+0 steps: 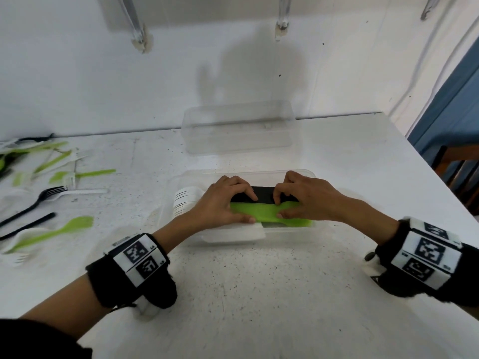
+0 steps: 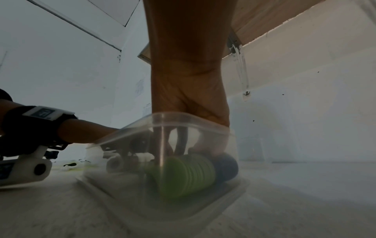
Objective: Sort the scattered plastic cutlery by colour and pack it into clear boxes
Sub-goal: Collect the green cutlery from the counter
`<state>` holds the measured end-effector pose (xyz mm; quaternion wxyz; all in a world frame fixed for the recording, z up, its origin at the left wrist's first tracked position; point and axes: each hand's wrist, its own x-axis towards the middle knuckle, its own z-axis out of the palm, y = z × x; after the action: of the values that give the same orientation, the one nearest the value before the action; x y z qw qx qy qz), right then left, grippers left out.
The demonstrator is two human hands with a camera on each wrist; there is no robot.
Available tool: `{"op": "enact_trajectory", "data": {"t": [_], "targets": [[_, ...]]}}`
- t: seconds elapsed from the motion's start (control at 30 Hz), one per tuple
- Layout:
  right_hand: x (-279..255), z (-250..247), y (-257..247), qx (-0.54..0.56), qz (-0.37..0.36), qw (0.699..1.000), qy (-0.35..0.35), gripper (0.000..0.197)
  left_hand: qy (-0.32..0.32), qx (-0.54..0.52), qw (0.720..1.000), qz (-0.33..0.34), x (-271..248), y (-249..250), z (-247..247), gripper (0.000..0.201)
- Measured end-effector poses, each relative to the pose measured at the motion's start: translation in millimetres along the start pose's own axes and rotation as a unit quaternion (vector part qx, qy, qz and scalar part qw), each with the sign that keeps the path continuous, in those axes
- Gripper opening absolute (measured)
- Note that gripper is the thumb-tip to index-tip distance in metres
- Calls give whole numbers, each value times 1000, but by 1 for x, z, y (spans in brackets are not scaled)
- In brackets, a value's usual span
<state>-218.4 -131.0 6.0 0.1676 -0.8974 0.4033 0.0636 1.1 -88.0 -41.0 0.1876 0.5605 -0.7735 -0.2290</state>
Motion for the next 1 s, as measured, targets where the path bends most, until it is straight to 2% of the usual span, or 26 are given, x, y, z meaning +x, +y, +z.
{"op": "enact_trajectory", "data": {"t": [0.1,0.23,0.3,0.4,0.5,0.7,0.83,1.0], "targets": [[0,-2,-6,-16,4,1000,3,26,-15,2,1000,-3,0,2,-3,58],[1,-1,-15,-116,-11,993,9,29,-26,-17,999,9,-4,4,-7,39],[1,-3,-22,-118,-12,993,22,29,14,-55,998,13,-9,6,-9,32],[2,-6,-40,-71,-34,995,69,32,113,-88,990,15,-25,9,-20,23],[8,-7,-70,14,-79,990,117,34,146,-88,985,-8,-54,4,-39,21],[38,6,-165,100,-153,968,173,38,220,-57,972,-53,-143,-34,-86,20],[67,18,-249,127,-213,951,183,41,258,-16,961,-99,-220,-73,-122,25],[108,38,-354,141,-282,935,163,41,332,-2,930,-155,-322,-123,-163,24]]}}
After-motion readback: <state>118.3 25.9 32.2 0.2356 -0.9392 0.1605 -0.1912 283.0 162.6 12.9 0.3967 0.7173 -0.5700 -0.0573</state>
